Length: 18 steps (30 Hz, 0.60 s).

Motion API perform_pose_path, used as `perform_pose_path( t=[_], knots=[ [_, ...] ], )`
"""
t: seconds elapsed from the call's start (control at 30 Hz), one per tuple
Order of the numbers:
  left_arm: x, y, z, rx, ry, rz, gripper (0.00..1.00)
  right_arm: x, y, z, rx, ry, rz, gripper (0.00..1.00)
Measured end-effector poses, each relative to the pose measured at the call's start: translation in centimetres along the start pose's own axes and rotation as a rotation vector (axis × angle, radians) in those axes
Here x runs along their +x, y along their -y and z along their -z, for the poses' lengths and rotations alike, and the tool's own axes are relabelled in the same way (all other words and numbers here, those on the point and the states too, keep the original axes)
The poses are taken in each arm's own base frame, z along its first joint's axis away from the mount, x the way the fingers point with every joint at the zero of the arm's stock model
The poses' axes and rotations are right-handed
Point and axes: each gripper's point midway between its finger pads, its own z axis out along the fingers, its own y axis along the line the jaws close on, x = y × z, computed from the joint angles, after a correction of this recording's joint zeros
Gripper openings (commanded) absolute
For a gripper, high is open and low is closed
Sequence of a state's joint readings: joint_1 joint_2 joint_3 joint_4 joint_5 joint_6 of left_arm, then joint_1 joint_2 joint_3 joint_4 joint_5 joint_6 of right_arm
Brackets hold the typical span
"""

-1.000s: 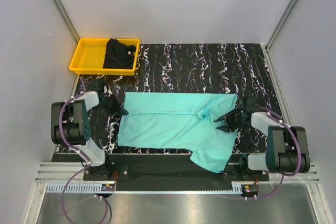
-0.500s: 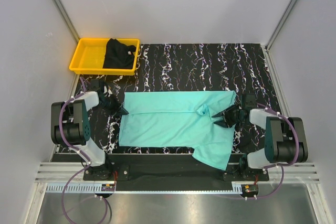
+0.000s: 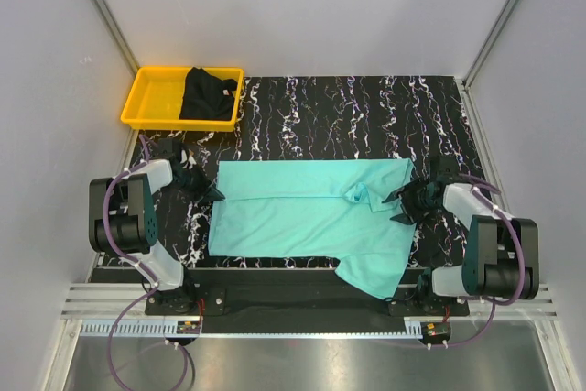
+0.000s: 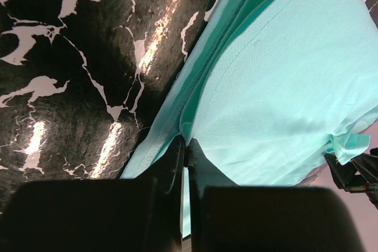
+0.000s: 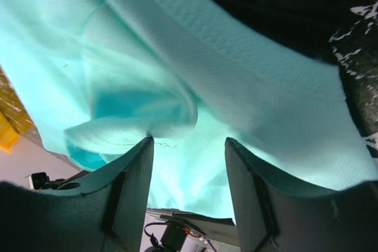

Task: Fold and stack the t-shirts
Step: Fold the tshirt

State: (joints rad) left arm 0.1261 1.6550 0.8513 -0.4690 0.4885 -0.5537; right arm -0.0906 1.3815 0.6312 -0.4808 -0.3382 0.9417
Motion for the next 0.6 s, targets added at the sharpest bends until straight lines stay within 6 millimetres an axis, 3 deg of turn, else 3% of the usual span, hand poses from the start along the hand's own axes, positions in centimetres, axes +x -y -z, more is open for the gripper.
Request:
perform_pose_path(
  t=[0.23, 0.33, 0.6],
  knots=[
    [0.1, 0.2, 0.0, 0.01, -0.006, 0.0, 0.03, 1.6, -2.2, 1.4, -0.06, -0.014, 0.052, 0.46],
    [0.1, 0.2, 0.0, 0.012, -0.007, 0.0, 0.03, 2.1, -2.4, 1.3, -0.06, -0.026, 0.051, 0.41],
    [0.2, 0.2, 0.0, 0.015, -0.009, -0.003, 0.03, 2.2, -1.9, 0.1, -0.057, -0.037, 0.009, 0.42]
  ],
)
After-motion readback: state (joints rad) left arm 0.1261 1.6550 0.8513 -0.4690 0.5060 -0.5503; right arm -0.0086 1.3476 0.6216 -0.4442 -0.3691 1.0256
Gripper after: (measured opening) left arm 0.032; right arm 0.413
